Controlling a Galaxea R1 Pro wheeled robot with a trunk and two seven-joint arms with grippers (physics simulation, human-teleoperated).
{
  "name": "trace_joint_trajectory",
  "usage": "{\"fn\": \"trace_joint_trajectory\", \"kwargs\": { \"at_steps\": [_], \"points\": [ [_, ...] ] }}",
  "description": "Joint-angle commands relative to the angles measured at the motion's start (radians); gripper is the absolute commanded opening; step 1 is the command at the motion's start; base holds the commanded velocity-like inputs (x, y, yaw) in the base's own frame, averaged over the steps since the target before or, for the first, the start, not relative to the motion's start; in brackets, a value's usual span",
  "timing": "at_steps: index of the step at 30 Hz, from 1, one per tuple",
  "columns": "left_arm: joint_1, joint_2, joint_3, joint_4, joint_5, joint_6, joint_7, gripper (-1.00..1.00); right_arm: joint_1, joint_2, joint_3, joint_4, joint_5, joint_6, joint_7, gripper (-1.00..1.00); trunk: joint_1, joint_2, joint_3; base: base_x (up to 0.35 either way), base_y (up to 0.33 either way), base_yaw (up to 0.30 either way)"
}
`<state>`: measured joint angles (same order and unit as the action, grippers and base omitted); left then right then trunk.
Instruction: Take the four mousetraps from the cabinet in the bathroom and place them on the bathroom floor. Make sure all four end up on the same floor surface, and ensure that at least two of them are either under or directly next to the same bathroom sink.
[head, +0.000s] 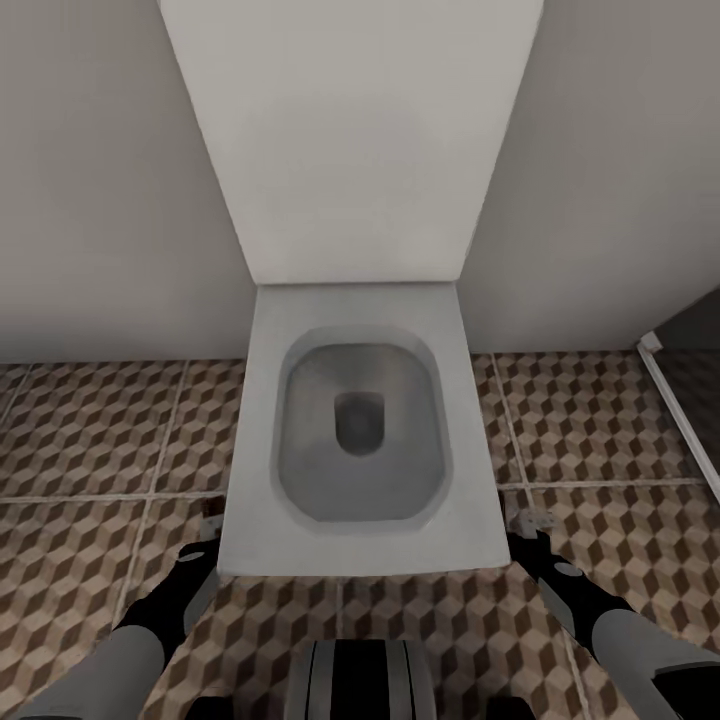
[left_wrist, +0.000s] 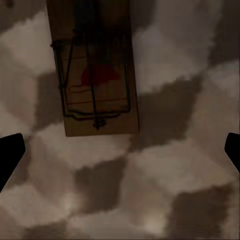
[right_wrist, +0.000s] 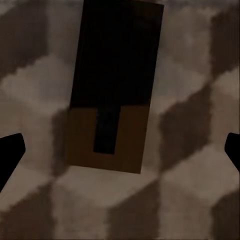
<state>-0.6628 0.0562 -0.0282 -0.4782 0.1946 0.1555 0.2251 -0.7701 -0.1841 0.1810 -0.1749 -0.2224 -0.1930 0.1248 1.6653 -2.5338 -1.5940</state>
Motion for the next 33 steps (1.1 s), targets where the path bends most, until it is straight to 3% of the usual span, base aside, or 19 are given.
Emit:
{"fn": "trace_joint_trajectory", "kwargs": {
  "at_steps": [1, 18, 26, 29, 33],
  "points": [
    [0.0, 0.0, 0.0, 0.0, 0.0, 0.0, 0.001, 1.0, 0.0, 0.0, 0.0, 0.0, 0.0, 0.0, 0.001, 1.0, 0.0, 0.0, 0.0, -0.314, -0.102, 0.0],
    [0.003, -0.002, -0.001, -0.003, 0.0, 0.0, 0.002, 1.0, 0.001, -0.001, 0.0, -0.008, 0.0, -0.004, 0.006, 1.0, 0.0, 0.0, 0.0, -0.33, -0.12, 0.0],
    [0.017, -0.002, 0.001, -0.041, 0.001, 0.006, 0.0, 1.0, 0.019, -0.002, -0.002, -0.091, 0.0, -0.016, 0.008, 1.0, 0.0, 0.0, 0.0, -0.323, -0.068, 0.0],
    [0.046, 0.0, 0.003, -0.109, 0.002, 0.046, 0.0, 1.0, 0.052, 0.0, -0.004, -0.154, -0.001, -0.015, 0.007, 1.0, 0.0, 0.0, 0.0, -0.198, -0.023, 0.0],
    [0.11, 0.002, 0.005, -0.281, 0.007, 0.164, 0.0, 1.0, 0.11, 0.0, -0.007, -0.316, -0.002, 0.013, 0.005, 1.0, 0.0, 0.0, 0.0, -0.092, -0.011, 0.0]
  ]
}}
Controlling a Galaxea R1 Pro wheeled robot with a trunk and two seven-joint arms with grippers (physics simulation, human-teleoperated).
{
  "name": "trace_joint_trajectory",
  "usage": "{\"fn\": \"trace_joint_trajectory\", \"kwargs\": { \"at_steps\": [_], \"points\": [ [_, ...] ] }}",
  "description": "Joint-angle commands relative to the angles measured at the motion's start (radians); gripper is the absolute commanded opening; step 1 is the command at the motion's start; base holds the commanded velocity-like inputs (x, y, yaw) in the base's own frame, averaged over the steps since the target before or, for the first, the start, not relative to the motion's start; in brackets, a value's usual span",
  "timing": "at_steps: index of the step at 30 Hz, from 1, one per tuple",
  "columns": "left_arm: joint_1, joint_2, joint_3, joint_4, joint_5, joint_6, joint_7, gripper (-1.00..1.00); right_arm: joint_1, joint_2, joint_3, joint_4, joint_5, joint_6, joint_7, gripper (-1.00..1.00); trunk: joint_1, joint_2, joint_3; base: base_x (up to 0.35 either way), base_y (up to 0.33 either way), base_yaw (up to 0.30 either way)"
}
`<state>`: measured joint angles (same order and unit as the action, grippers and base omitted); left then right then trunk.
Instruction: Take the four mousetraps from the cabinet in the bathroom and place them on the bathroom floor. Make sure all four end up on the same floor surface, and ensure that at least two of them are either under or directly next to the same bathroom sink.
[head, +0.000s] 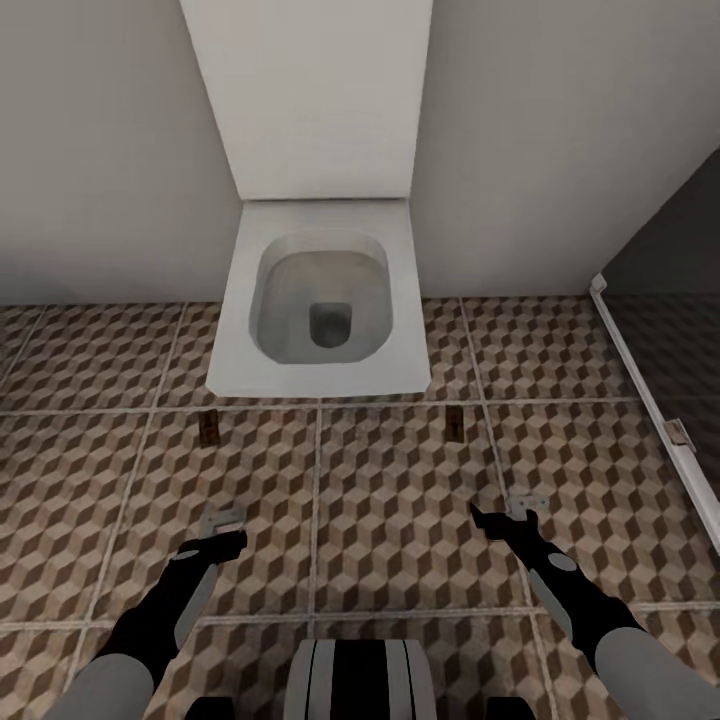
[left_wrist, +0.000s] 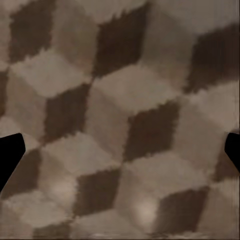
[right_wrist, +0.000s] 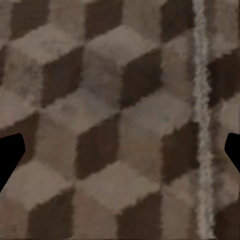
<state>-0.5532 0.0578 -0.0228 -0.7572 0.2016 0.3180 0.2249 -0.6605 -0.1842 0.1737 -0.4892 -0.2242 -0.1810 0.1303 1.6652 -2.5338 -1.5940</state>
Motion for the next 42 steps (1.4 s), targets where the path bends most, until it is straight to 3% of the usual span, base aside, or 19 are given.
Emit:
{"fn": "trace_joint_trajectory", "kwargs": {
  "at_steps": [1, 2, 3, 6, 9, 13, 14, 20, 25, 32, 37, 42],
  "points": [
    [0.02, 0.0, 0.001, -0.051, 0.006, 0.032, 0.0, 1.0, 0.022, 0.0, -0.002, -0.057, 0.0, 0.021, 0.0, 1.0, 0.0, 0.0, 0.0, -0.051, -0.006, 0.0],
    [0.039, 0.0, 0.001, -0.099, 0.016, 0.062, 0.001, 1.0, 0.046, -0.001, -0.004, -0.116, 0.0, 0.05, -0.001, 1.0, 0.0, 0.0, 0.004, -0.041, -0.005, 0.0],
    [0.039, 0.0, 0.001, -0.099, 0.016, 0.062, 0.001, 1.0, 0.046, -0.001, -0.004, -0.116, 0.0, 0.05, -0.001, 1.0, -0.001, 0.0, 0.008, -0.041, -0.005, 0.0],
    [0.085, 0.001, 0.002, -0.225, 0.066, 0.138, 0.005, 1.0, 0.123, -0.003, -0.011, -0.301, -0.001, 0.174, -0.004, 1.0, -0.002, 0.001, 0.019, -0.027, -0.003, 0.0],
    [0.123, 0.001, 0.002, -0.311, 0.139, 0.185, 0.033, 1.0, 0.18, -0.013, -0.042, -0.47, -0.001, 0.299, -0.007, 1.0, -0.004, 0.002, 0.031, -0.014, -0.002, 0.0],
    [0.167, -0.003, 0.0, -0.389, 0.256, 0.213, 0.12, 1.0, 0.216, -0.031, -0.112, -0.639, -0.001, 0.414, -0.005, 1.0, -0.005, 0.003, 0.046, -0.006, -0.001, 0.0],
    [0.167, -0.003, 0.0, -0.389, 0.256, 0.213, 0.12, 1.0, 0.216, -0.031, -0.112, -0.639, -0.001, 0.414, -0.005, 1.0, -0.006, 0.003, 0.05, -0.004, -0.001, 0.0],
    [0.243, 0.017, 0.004, -0.512, 0.412, 0.224, 0.244, 1.0, 0.258, -0.041, -0.164, -0.799, 0.0, 0.478, -0.003, 1.0, -0.009, 0.004, 0.073, -0.002, 0.0, 0.0],
    [0.291, 0.053, 0.053, -0.558, 0.508, 0.207, 0.275, 1.0, 0.314, -0.044, -0.177, -0.898, 0.0, 0.494, -0.003, 1.0, -0.011, 0.006, 0.093, 0.0, 0.0, 0.0],
    [0.309, 0.055, 0.08, -0.546, 0.543, 0.178, 0.286, 1.0, 0.353, -0.045, -0.182, -0.958, 0.001, 0.502, -0.002, 1.0, -0.014, 0.007, 0.12, 0.0, 0.0, 0.0],
    [0.302, 0.054, 0.088, -0.441, 0.558, 0.073, 0.287, 1.0, 0.372, -0.046, -0.183, -0.974, 0.002, 0.502, -0.001, 1.0, -0.016, 0.008, 0.139, 0.0, 0.0, 0.0],
    [0.29, 0.052, 0.089, -0.387, 0.563, 0.014, 0.287, 1.0, 0.393, -0.046, -0.184, -0.995, 0.003, 0.503, -0.001, 1.0, -0.018, 0.01, 0.159, 0.0, 0.0, 0.0]
  ]
}}
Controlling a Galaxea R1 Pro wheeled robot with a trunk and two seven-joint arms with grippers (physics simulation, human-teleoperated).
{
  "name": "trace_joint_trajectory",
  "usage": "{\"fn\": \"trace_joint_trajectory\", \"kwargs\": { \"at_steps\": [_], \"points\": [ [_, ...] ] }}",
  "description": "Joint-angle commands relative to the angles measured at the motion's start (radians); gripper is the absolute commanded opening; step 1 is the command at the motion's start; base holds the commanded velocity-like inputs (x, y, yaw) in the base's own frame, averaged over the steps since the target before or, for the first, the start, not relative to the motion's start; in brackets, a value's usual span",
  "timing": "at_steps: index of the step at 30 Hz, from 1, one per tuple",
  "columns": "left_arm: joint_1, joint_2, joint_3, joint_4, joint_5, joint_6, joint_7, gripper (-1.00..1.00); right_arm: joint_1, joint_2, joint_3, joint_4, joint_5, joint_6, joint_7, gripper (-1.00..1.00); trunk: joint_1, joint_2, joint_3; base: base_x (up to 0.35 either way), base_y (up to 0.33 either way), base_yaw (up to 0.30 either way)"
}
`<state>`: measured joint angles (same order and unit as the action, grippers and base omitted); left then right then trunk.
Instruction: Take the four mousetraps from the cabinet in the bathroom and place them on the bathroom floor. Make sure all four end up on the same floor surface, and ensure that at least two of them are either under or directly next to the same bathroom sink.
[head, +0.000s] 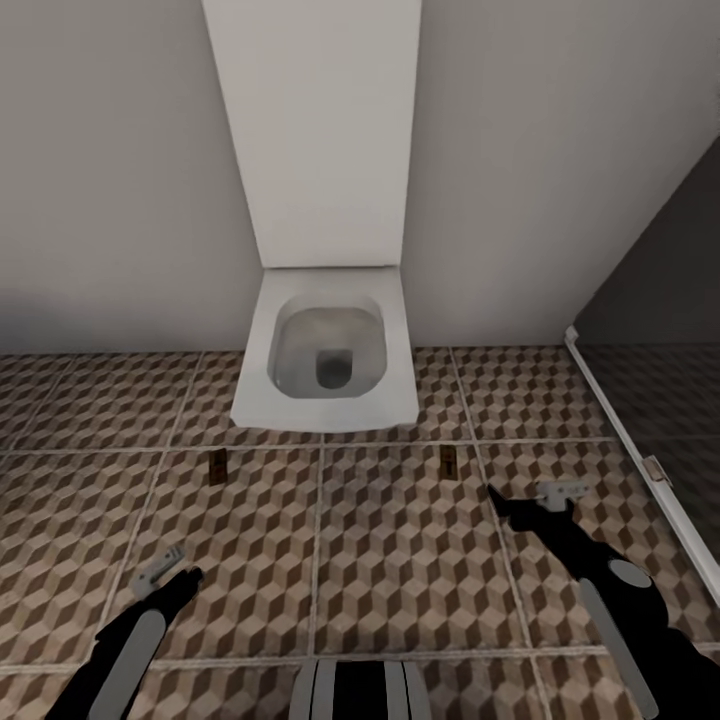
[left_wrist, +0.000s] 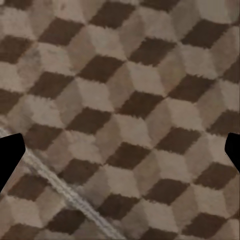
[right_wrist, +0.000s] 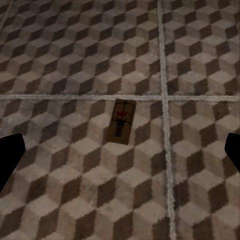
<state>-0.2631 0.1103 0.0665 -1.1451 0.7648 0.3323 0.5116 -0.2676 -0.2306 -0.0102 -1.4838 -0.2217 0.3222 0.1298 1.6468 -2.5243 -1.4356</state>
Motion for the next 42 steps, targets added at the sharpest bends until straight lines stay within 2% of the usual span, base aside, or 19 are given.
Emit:
{"fn": "trace_joint_trajectory", "kwargs": {
  "at_steps": [1, 7, 13, 16, 20, 21, 24, 27, 31, 42],
  "points": [
    [-0.002, -0.001, 0.0, 0.008, 0.0, -0.009, 0.0, 1.0, 0.005, -0.001, 0.0, -0.004, 0.0, 0.0, 0.0, 1.0, 0.0, 0.0, 0.004, 0.0, 0.0, 0.0],
    [-0.007, -0.002, 0.001, 0.028, 0.001, -0.031, -0.013, 1.0, 0.018, -0.002, -0.002, -0.014, 0.001, 0.002, 0.0, 1.0, -0.003, 0.002, 0.027, 0.0, 0.0, 0.0],
    [-0.011, -0.004, 0.001, 0.041, -0.002, -0.038, -0.057, 1.0, 0.022, -0.002, -0.002, -0.021, -0.001, 0.012, 0.001, 1.0, -0.006, 0.003, 0.05, 0.0, 0.0, 0.0],
    [-0.013, -0.004, 0.001, 0.047, -0.001, -0.039, -0.083, 1.0, 0.023, -0.002, -0.014, -0.022, -0.002, 0.057, 0.001, 1.0, -0.007, 0.004, 0.062, 0.0, 0.0, 0.0],
    [-0.015, -0.005, 0.001, 0.05, 0.001, -0.039, -0.103, 1.0, 0.015, -0.002, -0.047, -0.022, -0.002, 0.184, 0.0, 1.0, -0.009, 0.005, 0.077, 0.0, 0.0, 0.0],
    [-0.015, -0.005, 0.001, 0.05, 0.001, -0.039, -0.103, 1.0, 0.015, -0.002, -0.047, -0.022, -0.002, 0.184, 0.0, 1.0, -0.009, 0.005, 0.081, 0.0, 0.0, 0.0],
    [-0.016, -0.006, 0.0, 0.052, 0.001, -0.038, -0.11, 1.0, -0.001, -0.001, -0.064, -0.028, -0.002, 0.271, 0.0, 1.0, -0.011, 0.006, 0.093, 0.0, 0.0, 0.0],
    [-0.016, -0.012, 0.0, 0.052, 0.0, -0.037, -0.113, 1.0, -0.024, -0.001, -0.073, -0.042, -0.002, 0.324, -0.001, 1.0, -0.012, 0.006, 0.105, 0.0, 0.0, 0.0],
    [-0.016, -0.033, -0.005, 0.041, -0.008, -0.036, -0.108, 1.0, -0.041, 0.0, -0.078, -0.07, -0.003, 0.359, 0.0, 1.0, -0.014, 0.007, 0.12, 0.0, 0.0, 0.0],
    [-0.009, -0.044, -0.043, 0.012, -0.019, -0.005, -0.102, 1.0, -0.043, 0.002, -0.072, -0.111, 0.0, 0.37, 0.002, 1.0, -0.019, 0.01, 0.163, 0.0, 0.0, 0.0]
  ]
}}
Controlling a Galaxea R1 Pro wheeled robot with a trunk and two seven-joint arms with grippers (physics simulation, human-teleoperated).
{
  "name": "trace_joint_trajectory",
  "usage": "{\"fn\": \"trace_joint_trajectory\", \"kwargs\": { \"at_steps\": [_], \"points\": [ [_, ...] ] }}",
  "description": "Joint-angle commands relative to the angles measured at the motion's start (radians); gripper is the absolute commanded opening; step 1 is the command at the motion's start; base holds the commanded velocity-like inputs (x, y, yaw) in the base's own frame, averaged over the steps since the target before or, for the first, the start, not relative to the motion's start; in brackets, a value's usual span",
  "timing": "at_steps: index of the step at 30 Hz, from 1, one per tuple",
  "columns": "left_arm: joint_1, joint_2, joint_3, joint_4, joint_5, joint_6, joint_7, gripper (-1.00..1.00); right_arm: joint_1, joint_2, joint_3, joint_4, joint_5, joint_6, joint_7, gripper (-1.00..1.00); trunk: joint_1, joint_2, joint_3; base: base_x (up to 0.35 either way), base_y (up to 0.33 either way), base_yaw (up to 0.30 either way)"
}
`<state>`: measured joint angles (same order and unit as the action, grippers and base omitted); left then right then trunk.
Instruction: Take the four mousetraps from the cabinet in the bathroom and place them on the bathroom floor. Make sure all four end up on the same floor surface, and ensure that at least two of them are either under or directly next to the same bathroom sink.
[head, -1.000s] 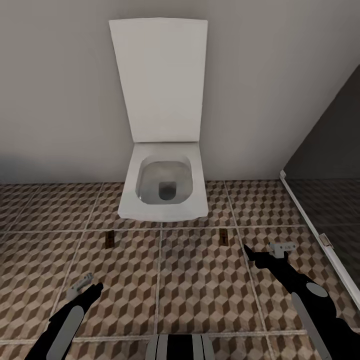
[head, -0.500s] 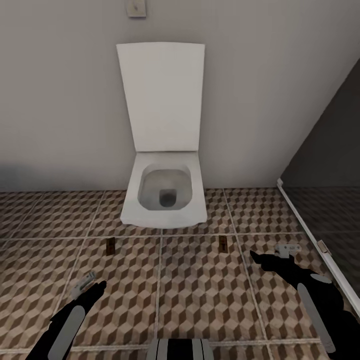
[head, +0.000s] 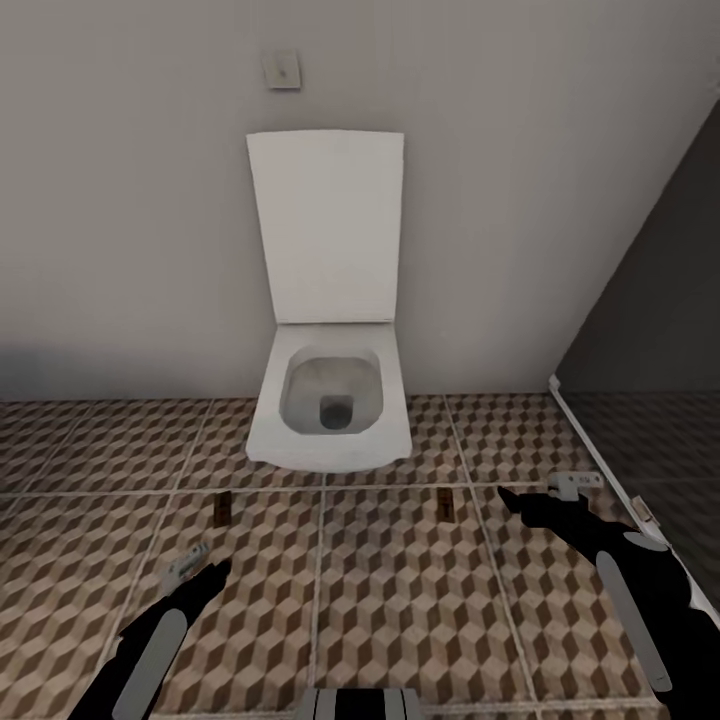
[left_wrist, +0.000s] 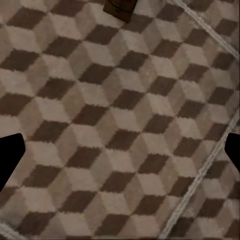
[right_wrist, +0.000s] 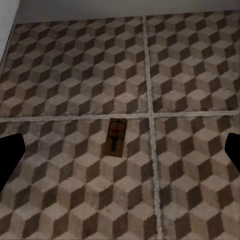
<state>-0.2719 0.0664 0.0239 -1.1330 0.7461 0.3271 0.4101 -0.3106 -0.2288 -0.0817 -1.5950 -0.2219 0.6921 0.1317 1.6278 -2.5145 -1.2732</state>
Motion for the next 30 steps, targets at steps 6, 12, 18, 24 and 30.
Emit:
{"fn": "trace_joint_trajectory", "kwargs": {
  "at_steps": [6, 12, 18, 24, 30],
  "points": [
    [0.003, -0.001, -0.01, -0.001, -0.001, 0.007, 0.001, 1.0, 0.0, 0.001, 0.0, -0.004, 0.003, -0.001, 0.001, 1.0, -0.003, 0.001, 0.023, 0.0, 0.0, 0.0],
    [0.004, 0.002, -0.013, 0.015, -0.002, 0.006, 0.001, 1.0, 0.001, 0.006, 0.004, 0.005, 0.005, -0.002, -0.002, 1.0, -0.005, 0.003, 0.047, 0.0, 0.0, 0.0],
    [0.004, 0.003, -0.014, 0.031, -0.003, 0.004, 0.001, 1.0, 0.0, 0.008, 0.002, 0.024, 0.005, -0.002, -0.005, 1.0, -0.008, 0.004, 0.07, 0.0, 0.0, 0.0],
    [0.004, 0.006, -0.013, 0.039, -0.003, 0.001, 0.0, 1.0, -0.001, 0.008, 0.003, 0.036, 0.006, -0.001, -0.006, 1.0, -0.011, 0.006, 0.093, 0.0, 0.0, 0.0],
    [0.004, 0.008, -0.011, 0.041, -0.005, -0.002, -0.004, 1.0, 0.0, 0.009, 0.005, 0.039, 0.004, 0.002, -0.004, 1.0, -0.013, 0.007, 0.116, 0.0, 0.0, 0.0]
  ]
}}
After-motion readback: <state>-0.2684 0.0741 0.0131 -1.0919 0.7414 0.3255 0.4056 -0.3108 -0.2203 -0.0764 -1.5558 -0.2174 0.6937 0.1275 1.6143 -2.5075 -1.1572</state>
